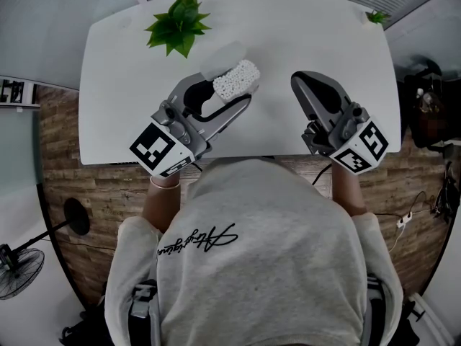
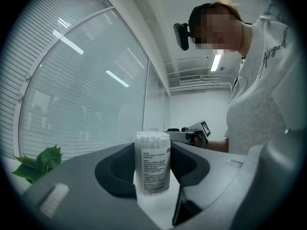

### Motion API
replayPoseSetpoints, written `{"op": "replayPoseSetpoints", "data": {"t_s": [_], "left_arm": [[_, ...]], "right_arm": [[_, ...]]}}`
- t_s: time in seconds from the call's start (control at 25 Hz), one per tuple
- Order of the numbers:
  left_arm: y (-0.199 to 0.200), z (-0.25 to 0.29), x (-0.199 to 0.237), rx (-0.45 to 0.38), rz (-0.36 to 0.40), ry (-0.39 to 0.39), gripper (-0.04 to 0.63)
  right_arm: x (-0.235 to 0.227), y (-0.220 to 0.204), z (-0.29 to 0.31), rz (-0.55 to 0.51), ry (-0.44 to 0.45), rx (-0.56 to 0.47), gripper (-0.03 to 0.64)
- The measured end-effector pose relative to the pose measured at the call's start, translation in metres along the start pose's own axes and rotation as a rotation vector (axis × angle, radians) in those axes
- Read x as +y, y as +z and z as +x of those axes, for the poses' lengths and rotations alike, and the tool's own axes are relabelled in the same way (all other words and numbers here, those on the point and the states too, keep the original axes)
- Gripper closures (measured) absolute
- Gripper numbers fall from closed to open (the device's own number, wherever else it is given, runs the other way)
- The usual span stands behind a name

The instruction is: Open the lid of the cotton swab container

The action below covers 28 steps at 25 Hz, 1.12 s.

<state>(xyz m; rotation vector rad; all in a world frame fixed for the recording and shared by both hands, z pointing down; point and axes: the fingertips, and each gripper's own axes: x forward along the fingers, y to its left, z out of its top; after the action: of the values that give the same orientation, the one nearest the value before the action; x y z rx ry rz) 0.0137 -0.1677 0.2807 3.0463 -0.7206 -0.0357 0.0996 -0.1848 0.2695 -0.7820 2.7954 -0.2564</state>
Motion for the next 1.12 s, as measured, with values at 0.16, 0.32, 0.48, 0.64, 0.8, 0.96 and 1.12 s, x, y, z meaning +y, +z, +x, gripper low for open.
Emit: {"op": "replayPoseSetpoints", "data": {"t_s": [0.16, 0.32, 0.48, 0.64, 0.8, 0.96, 1.12], "left_arm": [[0.0014, -0.0002, -0.0001, -0.001, -0.001, 0.002, 0.408], [0.0036, -0.0008, 0.0006, -0.005, 0.001, 0.001, 0.408], [0.0042, -0.0009, 0.0008, -0.005, 0.003, -0.003, 0.408], [0.0052, -0.0021, 0.0017, -0.005, 0.005, -0.004, 0.408], [0.0067, -0.0023, 0.0019, -0.006, 0.007, -0.008, 0.408], [0.0062, -0.0039, 0.0012, -0.004, 0.009, -0.014, 0.408], [0.0060, -0.0063, 0.0036, -0.006, 0.006, -0.015, 0.410]], "right_arm": [[0.0004, 0.0003, 0.0003, -0.002, -0.002, 0.006, 0.614], [0.0007, 0.0010, 0.0011, -0.007, -0.005, 0.007, 0.614], [0.0010, 0.0010, 0.0018, -0.008, -0.006, 0.006, 0.614], [0.0020, 0.0008, 0.0026, -0.011, -0.007, 0.010, 0.614], [0.0033, 0.0005, 0.0034, -0.015, -0.006, 0.014, 0.615], [0.0054, 0.0002, 0.0044, -0.019, -0.009, 0.013, 0.615], [0.0063, -0.0009, 0.0065, -0.023, -0.014, 0.017, 0.615]]}}
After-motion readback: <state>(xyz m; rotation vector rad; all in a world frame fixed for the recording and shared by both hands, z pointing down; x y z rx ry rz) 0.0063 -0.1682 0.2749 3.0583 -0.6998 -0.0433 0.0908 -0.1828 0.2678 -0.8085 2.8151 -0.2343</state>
